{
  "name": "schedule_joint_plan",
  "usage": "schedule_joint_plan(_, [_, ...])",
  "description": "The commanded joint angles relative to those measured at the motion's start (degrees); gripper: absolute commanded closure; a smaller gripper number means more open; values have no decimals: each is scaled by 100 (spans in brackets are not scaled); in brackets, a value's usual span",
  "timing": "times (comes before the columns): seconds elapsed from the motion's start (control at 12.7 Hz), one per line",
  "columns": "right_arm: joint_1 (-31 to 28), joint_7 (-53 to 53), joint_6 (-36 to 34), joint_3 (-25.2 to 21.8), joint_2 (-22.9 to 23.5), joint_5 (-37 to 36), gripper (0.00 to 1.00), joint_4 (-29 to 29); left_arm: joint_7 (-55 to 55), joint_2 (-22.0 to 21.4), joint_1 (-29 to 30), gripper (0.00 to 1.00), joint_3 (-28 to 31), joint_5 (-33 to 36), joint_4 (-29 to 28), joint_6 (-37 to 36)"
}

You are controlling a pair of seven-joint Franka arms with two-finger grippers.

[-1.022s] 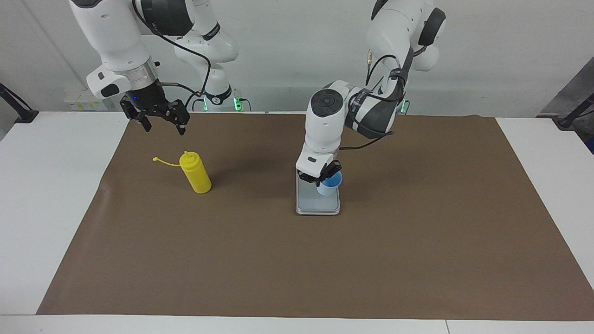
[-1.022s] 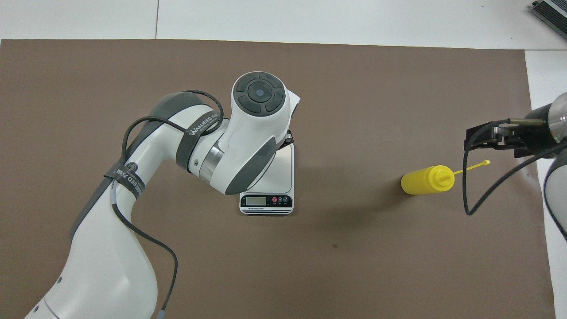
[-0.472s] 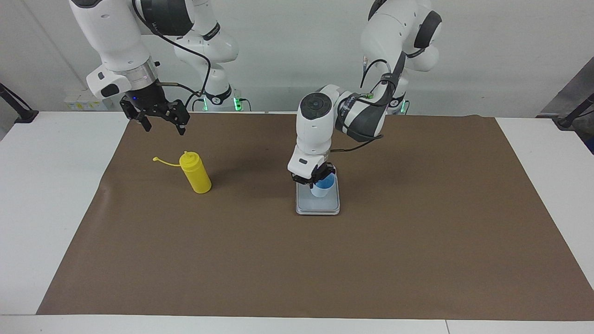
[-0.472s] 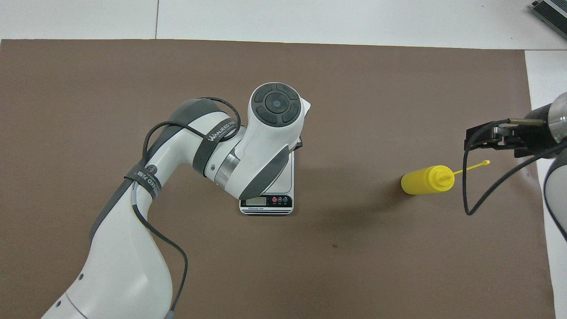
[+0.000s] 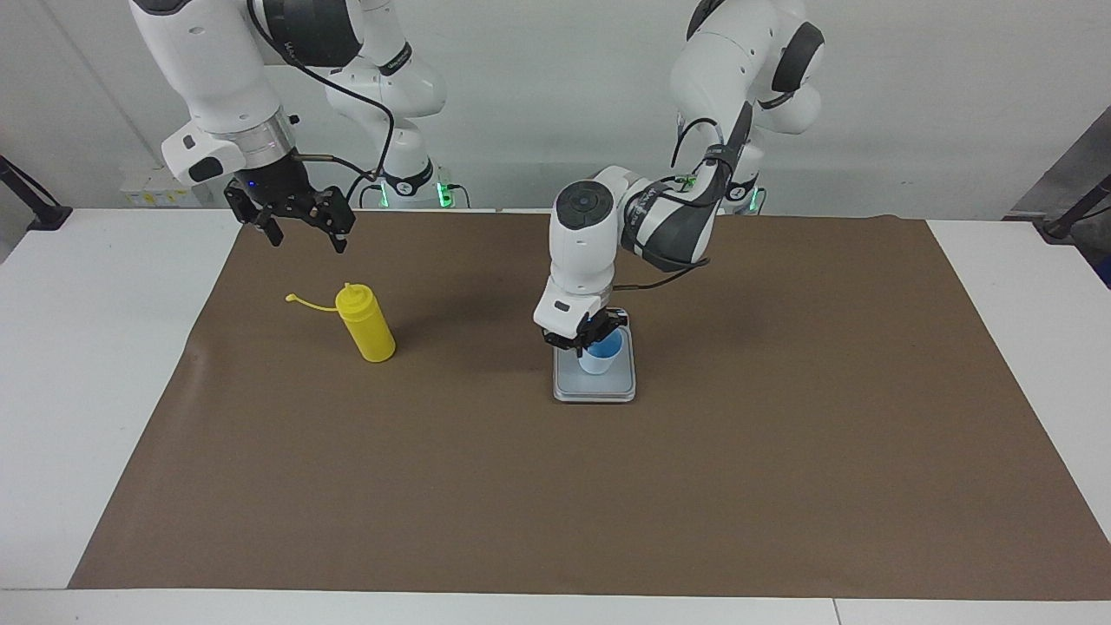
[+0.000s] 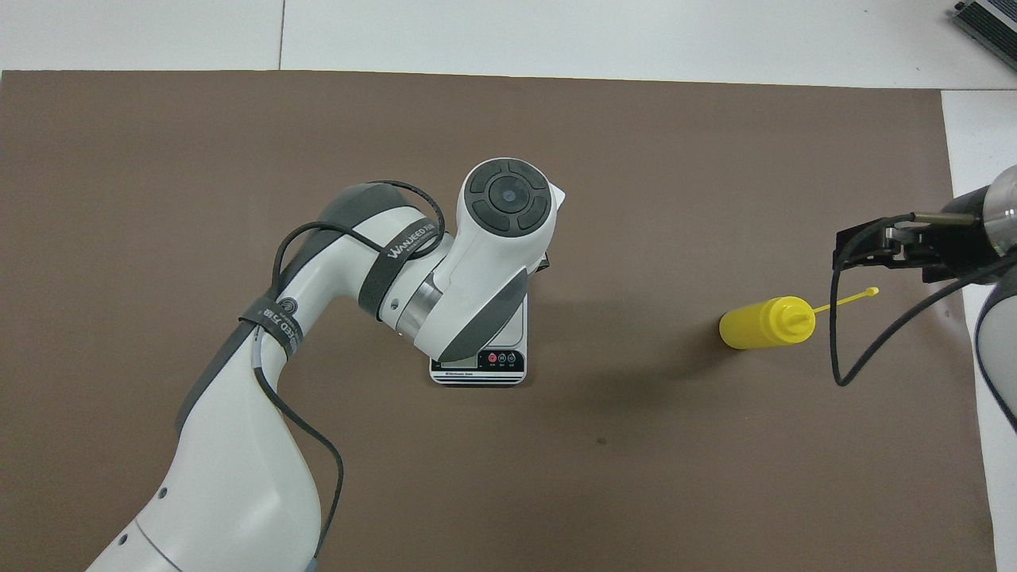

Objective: Pour seasoning into cup on scale with both arms
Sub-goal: 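Lower the blue cup onto the scale with the left gripper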

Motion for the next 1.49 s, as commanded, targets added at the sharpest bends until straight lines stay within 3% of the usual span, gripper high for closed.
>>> schedule_joint_plan(0.0, [-52,-153,71,8,-122,141,0,-150,-124,-91,-79,100,76,122,-341,326])
schedule_joint_plan(0.24, [-52,-153,71,8,-122,141,0,-150,-115,-100,-79,100,85,148,-368,345])
schedule_joint_plan(0.47, [-52,-153,71,8,-122,141,0,-150,-115,-100,-88,72,94,148,-280,205])
schedule_joint_plan(0.79, [-52,-153,71,8,-122,141,0,-150,-97,-21,-97,52,85,139,167,-402])
schedule_joint_plan(1.41, [-113,-171,10,-10,-131,141,0,-142,-71,287,-18,49,111,139,1196,-1158])
